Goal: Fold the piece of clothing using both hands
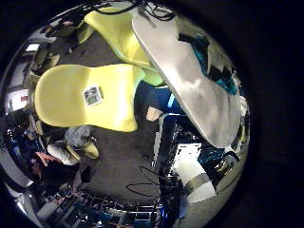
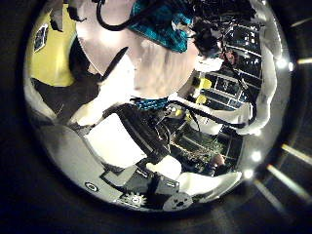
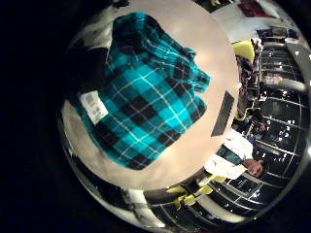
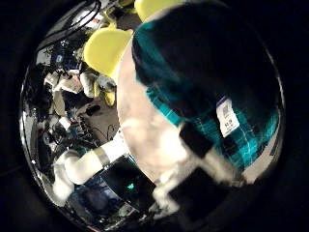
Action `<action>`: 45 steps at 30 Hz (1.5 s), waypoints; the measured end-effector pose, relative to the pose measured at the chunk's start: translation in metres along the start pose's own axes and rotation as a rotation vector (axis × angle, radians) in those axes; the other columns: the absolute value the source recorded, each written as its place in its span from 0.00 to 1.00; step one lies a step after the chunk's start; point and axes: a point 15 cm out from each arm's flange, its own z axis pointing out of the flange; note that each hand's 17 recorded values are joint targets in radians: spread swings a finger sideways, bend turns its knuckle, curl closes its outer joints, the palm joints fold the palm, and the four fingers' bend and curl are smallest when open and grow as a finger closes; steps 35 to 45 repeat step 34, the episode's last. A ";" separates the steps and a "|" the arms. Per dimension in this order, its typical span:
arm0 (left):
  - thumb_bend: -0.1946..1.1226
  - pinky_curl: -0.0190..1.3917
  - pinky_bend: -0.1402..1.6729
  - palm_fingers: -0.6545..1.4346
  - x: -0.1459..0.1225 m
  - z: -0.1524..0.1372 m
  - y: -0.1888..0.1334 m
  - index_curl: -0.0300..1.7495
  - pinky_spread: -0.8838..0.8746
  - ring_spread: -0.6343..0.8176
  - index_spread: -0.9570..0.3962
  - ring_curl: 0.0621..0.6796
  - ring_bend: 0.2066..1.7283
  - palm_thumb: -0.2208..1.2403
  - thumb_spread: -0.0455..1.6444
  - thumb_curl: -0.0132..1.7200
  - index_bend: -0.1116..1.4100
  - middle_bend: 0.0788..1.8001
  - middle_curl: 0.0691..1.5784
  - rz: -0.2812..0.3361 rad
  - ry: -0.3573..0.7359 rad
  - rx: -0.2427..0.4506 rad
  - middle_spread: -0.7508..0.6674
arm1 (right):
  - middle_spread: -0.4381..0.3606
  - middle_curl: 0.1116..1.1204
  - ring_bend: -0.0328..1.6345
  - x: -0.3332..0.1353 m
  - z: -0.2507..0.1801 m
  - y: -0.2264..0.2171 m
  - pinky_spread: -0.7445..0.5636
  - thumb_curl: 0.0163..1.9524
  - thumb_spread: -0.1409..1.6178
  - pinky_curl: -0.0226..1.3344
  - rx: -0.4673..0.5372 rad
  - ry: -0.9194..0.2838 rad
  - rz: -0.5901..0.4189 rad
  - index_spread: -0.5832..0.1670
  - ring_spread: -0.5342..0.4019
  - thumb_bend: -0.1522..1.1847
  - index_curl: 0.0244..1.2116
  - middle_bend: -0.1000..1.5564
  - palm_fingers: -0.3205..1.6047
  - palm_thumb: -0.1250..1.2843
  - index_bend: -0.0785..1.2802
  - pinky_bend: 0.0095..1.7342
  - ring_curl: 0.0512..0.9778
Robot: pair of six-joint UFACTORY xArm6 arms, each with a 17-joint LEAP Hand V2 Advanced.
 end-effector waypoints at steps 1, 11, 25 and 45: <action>0.14 0.31 0.33 0.57 0.002 0.000 0.000 0.36 0.35 0.19 0.49 0.48 0.44 0.48 0.78 0.20 0.27 0.41 0.50 0.005 -0.002 0.000 0.23 | 0.52 0.34 0.57 0.001 -0.006 0.001 0.61 0.30 0.69 0.71 0.010 0.001 -0.005 0.21 0.61 0.08 0.40 0.34 0.11 0.52 0.20 0.52 0.44; 0.14 0.33 0.35 0.57 0.020 -0.006 0.006 0.39 0.34 0.19 0.48 0.52 0.46 0.49 0.79 0.21 0.28 0.41 0.54 0.024 -0.018 0.013 0.23 | 0.57 0.26 0.48 0.056 -0.107 0.055 0.89 0.25 0.72 0.56 0.120 0.013 0.071 0.22 0.79 0.14 0.28 0.27 0.18 0.52 0.18 0.41 0.31; 0.14 0.36 0.40 0.52 0.125 -0.022 -0.023 0.43 0.34 0.23 0.47 0.54 0.45 0.47 0.78 0.21 0.32 0.30 0.52 0.066 -0.045 0.031 0.26 | 0.49 0.25 0.47 0.147 -0.141 0.276 0.92 0.30 0.81 0.44 -0.121 -0.093 0.405 0.26 0.67 0.18 0.28 0.27 0.28 0.66 0.18 0.28 0.27; 0.14 0.37 0.41 0.52 0.154 -0.015 -0.050 0.42 0.35 0.26 0.49 0.53 0.46 0.46 0.78 0.21 0.30 0.23 0.48 0.008 -0.051 0.087 0.30 | 0.50 0.24 0.44 0.131 -0.073 0.330 0.90 0.29 0.88 0.40 -0.244 -0.171 0.452 0.27 0.68 0.17 0.27 0.25 0.28 0.64 0.18 0.26 0.24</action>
